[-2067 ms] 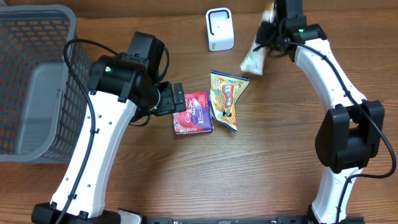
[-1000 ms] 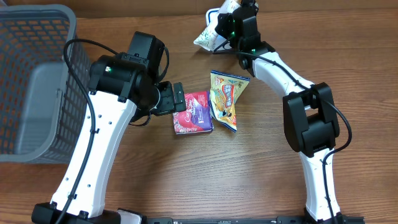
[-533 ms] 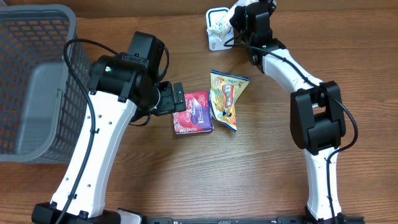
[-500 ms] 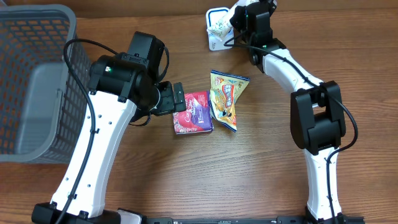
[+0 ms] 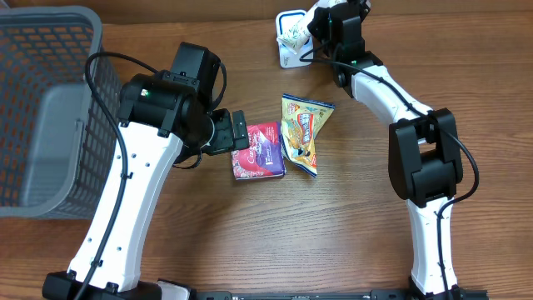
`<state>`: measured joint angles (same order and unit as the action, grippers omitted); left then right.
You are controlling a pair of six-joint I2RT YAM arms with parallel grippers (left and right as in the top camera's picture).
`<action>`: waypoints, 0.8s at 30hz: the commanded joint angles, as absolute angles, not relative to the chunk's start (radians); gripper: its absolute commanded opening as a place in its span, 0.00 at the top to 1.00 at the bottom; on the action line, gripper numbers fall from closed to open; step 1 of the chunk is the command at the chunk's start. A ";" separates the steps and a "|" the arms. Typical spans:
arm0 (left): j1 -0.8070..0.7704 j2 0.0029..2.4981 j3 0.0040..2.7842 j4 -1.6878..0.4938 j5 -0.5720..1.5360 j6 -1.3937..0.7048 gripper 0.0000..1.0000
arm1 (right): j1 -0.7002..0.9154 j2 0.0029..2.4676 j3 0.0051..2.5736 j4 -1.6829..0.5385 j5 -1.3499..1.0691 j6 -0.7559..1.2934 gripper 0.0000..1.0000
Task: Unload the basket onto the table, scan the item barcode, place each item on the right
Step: 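Hold the white tube's barcode in front of the scanner, then move the white tube off to the right and drop it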
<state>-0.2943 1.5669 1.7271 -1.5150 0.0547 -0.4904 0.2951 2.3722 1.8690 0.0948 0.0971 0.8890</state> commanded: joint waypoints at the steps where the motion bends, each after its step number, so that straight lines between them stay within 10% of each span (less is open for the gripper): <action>1: -0.295 1.556 1.741 -1.514 0.048 -0.475 0.00 | 0.262 2.273 1.933 0.105 0.107 0.883 0.96; 24: -0.295 1.556 1.741 -1.514 0.048 -0.475 0.00 | -0.635 2.076 1.931 -1.058 0.359 0.833 0.96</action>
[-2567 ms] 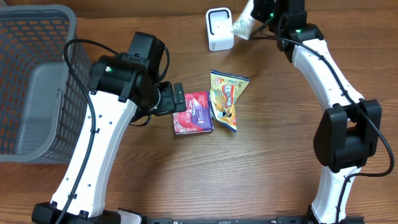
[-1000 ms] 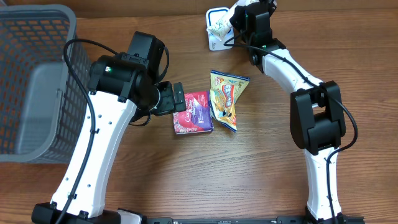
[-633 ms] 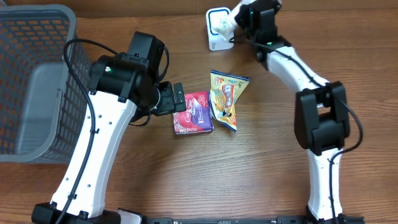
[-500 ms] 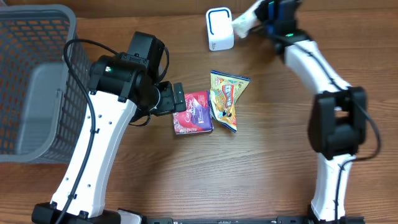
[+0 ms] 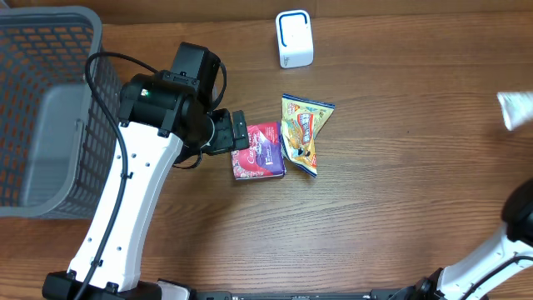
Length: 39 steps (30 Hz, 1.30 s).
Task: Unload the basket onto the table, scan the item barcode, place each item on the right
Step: 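Move the white tube off to the right and drop it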
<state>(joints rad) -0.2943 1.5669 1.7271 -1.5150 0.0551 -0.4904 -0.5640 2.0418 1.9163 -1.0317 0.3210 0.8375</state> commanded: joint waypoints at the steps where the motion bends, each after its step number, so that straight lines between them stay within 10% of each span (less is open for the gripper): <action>1: -0.295 1.556 1.741 -1.514 0.048 -0.475 0.00 | -0.667 2.094 1.931 -1.066 0.358 0.833 0.96; 13: -0.295 1.556 1.741 -1.514 0.048 -0.475 0.00 | -0.826 2.225 1.930 -1.023 0.358 0.726 0.94; 18: -0.295 1.556 1.741 -1.514 0.048 -0.475 0.00 | -0.831 2.233 1.930 -0.973 0.359 0.611 0.78; 22: -0.295 1.556 1.741 -1.514 0.048 -0.475 0.00 | -0.832 2.233 1.932 -0.992 0.358 0.611 0.31; 30: -0.295 1.556 1.741 -1.514 0.048 -0.475 0.00 | -0.829 2.149 1.933 -1.049 -0.029 0.464 0.00; 39: -0.295 1.556 1.741 -1.514 0.048 -0.475 0.00 | -0.614 2.141 1.931 -1.185 -0.630 0.252 0.00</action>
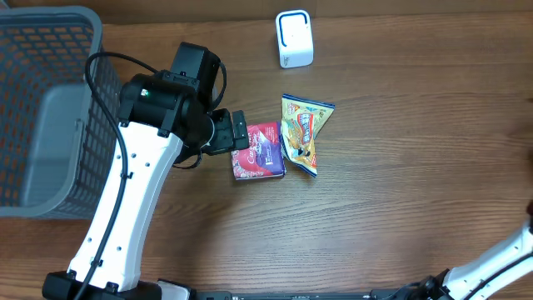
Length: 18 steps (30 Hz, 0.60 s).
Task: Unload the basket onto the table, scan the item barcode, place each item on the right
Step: 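Move the white tube off to the right and drop it, then reach the right gripper to the yellow snack packet and grasp it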
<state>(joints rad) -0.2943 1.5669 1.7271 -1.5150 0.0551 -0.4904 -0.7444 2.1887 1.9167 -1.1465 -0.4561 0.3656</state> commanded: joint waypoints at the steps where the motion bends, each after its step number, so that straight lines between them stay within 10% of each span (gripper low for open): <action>1: -0.295 1.556 1.741 -1.514 0.048 -0.475 0.00 | -0.580 2.141 1.931 -1.203 -0.631 0.241 0.00; 9: -0.295 1.556 1.741 -1.514 0.048 -0.475 0.00 | -0.164 2.149 1.931 -1.246 -0.616 0.201 0.00; 18: -0.295 1.556 1.741 -1.514 0.048 -0.475 0.00 | 0.262 2.155 1.930 -1.200 -0.176 0.488 0.72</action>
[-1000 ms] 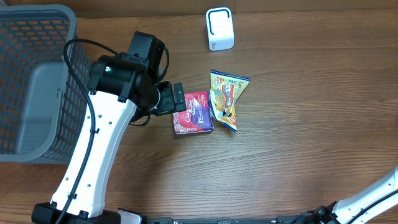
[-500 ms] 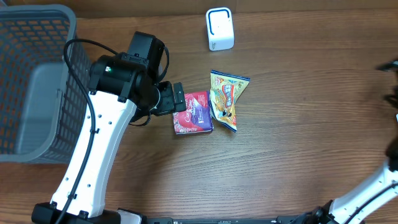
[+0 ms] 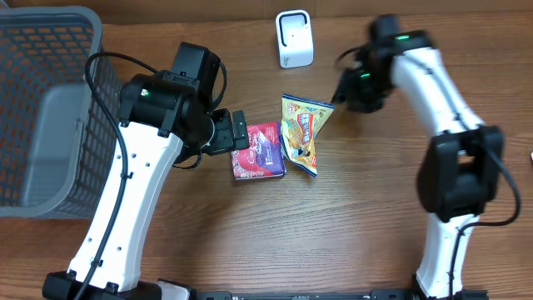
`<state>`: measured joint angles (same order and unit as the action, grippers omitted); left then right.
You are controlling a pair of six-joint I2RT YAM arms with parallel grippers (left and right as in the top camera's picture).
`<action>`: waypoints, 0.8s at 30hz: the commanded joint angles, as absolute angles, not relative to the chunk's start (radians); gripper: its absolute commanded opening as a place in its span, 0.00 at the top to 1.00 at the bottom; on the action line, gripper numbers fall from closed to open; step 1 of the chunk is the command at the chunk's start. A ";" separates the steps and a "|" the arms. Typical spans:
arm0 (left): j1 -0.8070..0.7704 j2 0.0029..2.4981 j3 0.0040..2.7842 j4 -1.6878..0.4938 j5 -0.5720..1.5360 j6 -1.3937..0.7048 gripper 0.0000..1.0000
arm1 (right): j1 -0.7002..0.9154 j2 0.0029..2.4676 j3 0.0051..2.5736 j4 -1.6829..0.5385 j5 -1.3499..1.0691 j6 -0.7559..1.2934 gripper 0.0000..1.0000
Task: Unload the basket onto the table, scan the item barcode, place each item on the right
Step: 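Reach the right gripper to the yellow snack packet and grasp it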
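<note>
The white scanner [image 3: 294,39] with a blue-rimmed face stands at the back of the table. A yellow snack bag [image 3: 303,133] lies mid-table, and a red and purple packet [image 3: 260,151] lies flat beside it on its left. My right gripper [image 3: 341,93] hovers at the bag's upper right corner; it looks open and holds nothing. My left gripper [image 3: 240,133] rests at the red packet's left edge, its fingers apart and nothing between them.
A grey mesh basket [image 3: 46,117] fills the left side of the table. The left arm [image 3: 141,167] stretches from the front edge to mid-table. The right arm [image 3: 454,167] rises from the front right.
The right arm was off the right edge of the view. It now reaches over the table with its gripper at the yellow bag's upper right corner. The left arm and both packets have not moved.
My right gripper first held a white packet in front of the scanner. Then that packet showed at the far right edge, with the arm swung out. After that the arm was almost out of sight. Now it is back, empty, by the yellow bag.
</note>
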<state>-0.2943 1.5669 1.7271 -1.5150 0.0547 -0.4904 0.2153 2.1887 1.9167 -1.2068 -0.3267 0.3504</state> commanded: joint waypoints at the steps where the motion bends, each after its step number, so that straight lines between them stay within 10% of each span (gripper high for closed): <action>1: -0.295 1.556 1.741 -1.514 0.048 -0.475 0.00 | 0.281 2.155 1.930 -1.196 -0.178 0.507 0.74; 24: -0.295 1.556 1.741 -1.514 0.048 -0.475 0.00 | 0.391 2.138 1.714 -1.165 -0.042 0.654 0.96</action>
